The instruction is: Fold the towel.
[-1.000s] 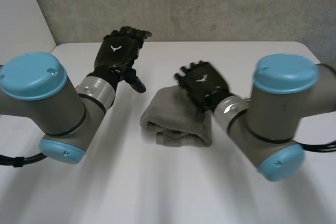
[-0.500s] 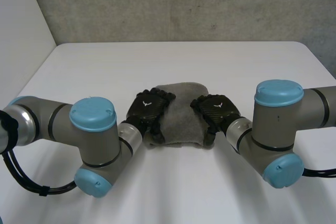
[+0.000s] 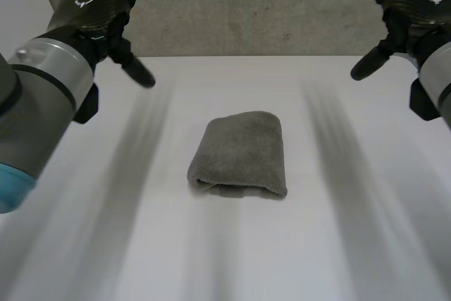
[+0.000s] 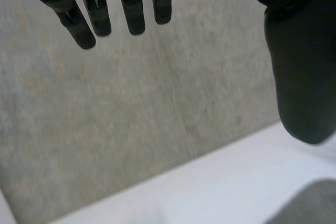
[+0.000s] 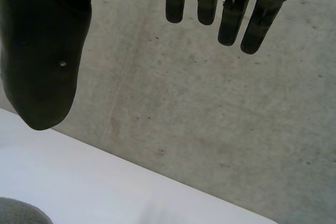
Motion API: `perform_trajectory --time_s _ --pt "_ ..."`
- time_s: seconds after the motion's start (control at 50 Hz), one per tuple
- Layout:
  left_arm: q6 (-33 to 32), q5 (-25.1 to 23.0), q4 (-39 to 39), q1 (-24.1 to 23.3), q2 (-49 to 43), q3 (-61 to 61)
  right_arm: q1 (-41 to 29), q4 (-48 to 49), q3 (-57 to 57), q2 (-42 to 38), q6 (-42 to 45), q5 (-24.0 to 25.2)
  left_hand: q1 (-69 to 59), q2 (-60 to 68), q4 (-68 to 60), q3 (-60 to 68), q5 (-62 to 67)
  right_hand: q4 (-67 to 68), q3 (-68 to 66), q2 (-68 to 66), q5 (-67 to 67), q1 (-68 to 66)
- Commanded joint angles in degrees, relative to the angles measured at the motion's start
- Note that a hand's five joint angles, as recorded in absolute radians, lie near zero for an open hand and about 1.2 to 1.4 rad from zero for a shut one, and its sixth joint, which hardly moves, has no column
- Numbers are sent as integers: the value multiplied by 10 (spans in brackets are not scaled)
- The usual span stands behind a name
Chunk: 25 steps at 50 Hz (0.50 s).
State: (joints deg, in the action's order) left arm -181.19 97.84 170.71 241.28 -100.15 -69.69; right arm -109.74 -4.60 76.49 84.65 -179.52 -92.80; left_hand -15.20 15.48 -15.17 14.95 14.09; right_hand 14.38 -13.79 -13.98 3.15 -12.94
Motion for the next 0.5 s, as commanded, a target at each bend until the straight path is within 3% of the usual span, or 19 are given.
perform_trajectory --time_s 0.02,0.4,0.5 --pt "2 -1 -89 -2 -21 39 4 -18 -6 -3 7 2 52 -54 51 -49 -140 -44 38 40 -31 29" --pt "2 -5 -86 2 -23 35 -4 -16 2 -12 22 3 52 -54 51 -49 -140 -44 38 40 -31 29" --pt "2 -5 -78 2 -22 36 -6 -3 2 -46 38 16 52 -54 51 -49 -140 -44 38 40 -31 29"
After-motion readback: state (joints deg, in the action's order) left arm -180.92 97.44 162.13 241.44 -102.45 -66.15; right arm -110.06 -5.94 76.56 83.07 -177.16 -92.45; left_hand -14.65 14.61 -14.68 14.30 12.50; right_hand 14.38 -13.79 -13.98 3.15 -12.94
